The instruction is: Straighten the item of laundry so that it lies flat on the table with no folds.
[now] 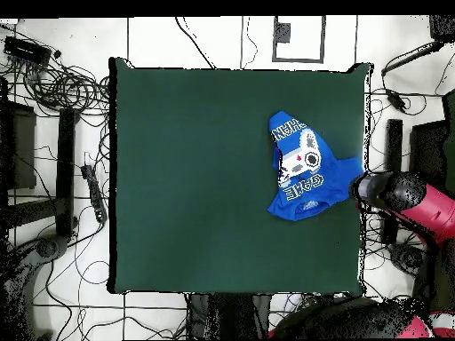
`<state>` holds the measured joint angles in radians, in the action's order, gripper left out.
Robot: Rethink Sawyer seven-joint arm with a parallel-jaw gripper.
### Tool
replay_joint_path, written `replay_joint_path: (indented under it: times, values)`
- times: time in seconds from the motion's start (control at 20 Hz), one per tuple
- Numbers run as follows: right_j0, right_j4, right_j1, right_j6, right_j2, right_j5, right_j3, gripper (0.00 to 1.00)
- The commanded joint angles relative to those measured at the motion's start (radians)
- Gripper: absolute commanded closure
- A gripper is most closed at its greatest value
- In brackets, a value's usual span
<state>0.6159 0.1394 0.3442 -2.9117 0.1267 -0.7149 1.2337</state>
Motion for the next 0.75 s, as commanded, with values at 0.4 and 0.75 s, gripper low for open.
replay_joint_path:
  times: [0.4,0.75]
  values:
    - [0.109,0.082,0.026,0.281,-0.176,-0.028,0.051,1.0]
    - [0.082,0.096,0.02,0.177,-0.179,-0.011,0.076,1.0]
